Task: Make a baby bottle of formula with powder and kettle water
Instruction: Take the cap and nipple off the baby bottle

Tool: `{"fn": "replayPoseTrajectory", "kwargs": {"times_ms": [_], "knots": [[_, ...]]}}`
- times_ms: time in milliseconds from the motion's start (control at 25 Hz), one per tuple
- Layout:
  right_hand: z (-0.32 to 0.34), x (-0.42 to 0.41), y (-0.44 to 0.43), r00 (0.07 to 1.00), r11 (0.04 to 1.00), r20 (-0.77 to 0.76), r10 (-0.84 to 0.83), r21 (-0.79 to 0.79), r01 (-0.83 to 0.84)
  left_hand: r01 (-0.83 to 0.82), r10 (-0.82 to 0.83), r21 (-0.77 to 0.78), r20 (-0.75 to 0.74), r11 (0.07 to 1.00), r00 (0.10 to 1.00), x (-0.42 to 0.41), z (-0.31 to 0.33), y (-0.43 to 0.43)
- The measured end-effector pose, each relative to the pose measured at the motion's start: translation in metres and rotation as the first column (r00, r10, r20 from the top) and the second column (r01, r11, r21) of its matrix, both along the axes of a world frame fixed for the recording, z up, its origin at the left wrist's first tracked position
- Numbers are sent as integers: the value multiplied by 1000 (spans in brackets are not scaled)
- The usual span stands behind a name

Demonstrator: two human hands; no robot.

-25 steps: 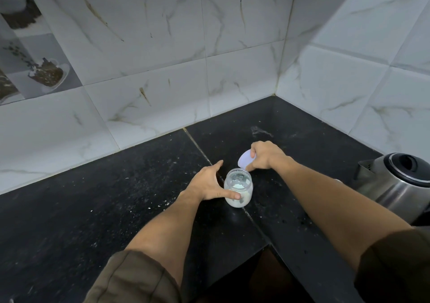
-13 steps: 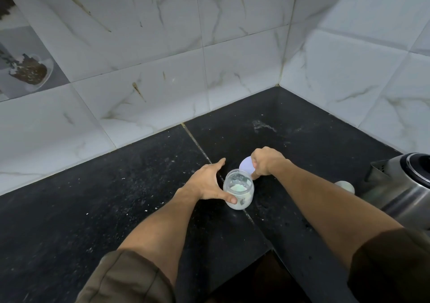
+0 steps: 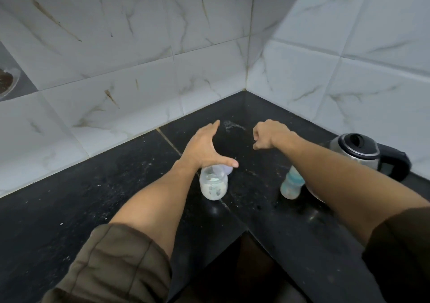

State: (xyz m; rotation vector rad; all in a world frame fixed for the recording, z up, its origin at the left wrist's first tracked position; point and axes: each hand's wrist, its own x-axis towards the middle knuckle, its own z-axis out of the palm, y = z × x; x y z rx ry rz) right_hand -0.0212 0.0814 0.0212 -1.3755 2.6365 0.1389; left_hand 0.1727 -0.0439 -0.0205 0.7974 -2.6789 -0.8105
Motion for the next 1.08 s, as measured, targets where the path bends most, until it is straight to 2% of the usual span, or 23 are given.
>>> {"fn": "replayPoseTrajectory", "kwargs": {"times_ms": [80,200,440,640,840,1080], "knots": [[13,-10,27,999,999,-27,-43,24,43,48,-49,-26,-54,999,997,-21,11,24],[21,-22,63,996,993,-5,-86,85,86,132,-133,-26,-40,991,990,-48,11,58],[6,-20,104,987,972,135,-87,227,54,180,-181,23,36,983,983,-74,-15,103],[-15,-16,112,993,967,109,-42,256,13,170,-179,107,80,979,981,-80,-36,119],[-29,-14,115,999,982,49,17,189,-26,163,-178,153,94,975,980,-83,-57,130],[-4,-13,106,991,999,130,-36,-26,40,137,-133,221,-30,966,991,-87,-58,130]]}}
